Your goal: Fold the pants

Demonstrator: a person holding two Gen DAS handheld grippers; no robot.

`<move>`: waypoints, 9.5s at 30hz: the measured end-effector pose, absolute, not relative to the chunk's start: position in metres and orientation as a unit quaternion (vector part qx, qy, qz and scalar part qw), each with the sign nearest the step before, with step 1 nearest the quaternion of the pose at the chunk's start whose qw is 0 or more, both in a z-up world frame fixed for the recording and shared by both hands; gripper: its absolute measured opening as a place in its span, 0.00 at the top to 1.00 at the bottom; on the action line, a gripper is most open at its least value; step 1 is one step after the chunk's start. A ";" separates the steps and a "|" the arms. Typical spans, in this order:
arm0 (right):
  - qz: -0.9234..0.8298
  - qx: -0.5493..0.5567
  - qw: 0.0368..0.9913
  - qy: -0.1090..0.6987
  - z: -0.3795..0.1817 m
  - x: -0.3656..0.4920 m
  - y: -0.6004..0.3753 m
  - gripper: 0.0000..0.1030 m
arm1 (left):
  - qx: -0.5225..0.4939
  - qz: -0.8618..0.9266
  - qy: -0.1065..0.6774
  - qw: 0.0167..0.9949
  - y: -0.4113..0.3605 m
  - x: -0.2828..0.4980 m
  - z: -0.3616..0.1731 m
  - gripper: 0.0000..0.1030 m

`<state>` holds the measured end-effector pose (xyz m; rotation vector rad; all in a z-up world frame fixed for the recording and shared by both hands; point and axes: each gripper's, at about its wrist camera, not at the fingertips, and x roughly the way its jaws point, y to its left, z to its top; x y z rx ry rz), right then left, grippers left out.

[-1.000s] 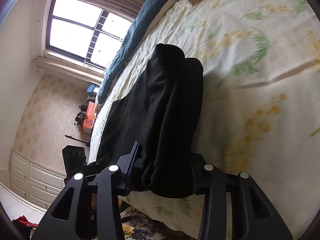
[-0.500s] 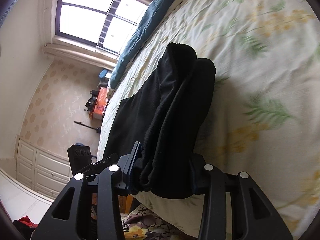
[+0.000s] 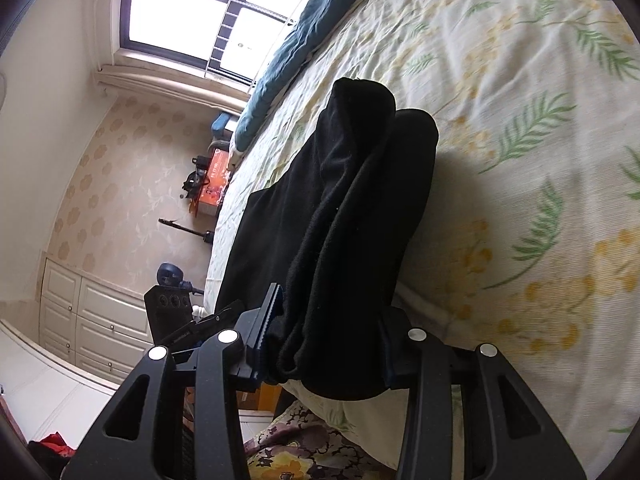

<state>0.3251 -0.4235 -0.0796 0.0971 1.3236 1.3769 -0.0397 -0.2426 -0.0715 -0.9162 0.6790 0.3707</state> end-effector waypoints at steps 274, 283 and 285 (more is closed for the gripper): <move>0.583 0.090 0.584 0.558 -0.067 0.337 -0.402 0.26 | -0.463 0.196 0.214 0.837 -0.175 -0.117 -0.097 0.22; 0.608 0.072 0.549 0.569 -0.082 0.354 -0.346 0.40 | -0.453 0.166 0.262 0.836 -0.124 -0.059 -0.103 0.23; 0.594 0.050 0.547 0.588 -0.092 0.354 -0.343 0.69 | -0.444 0.168 0.285 0.833 -0.121 -0.051 -0.105 0.61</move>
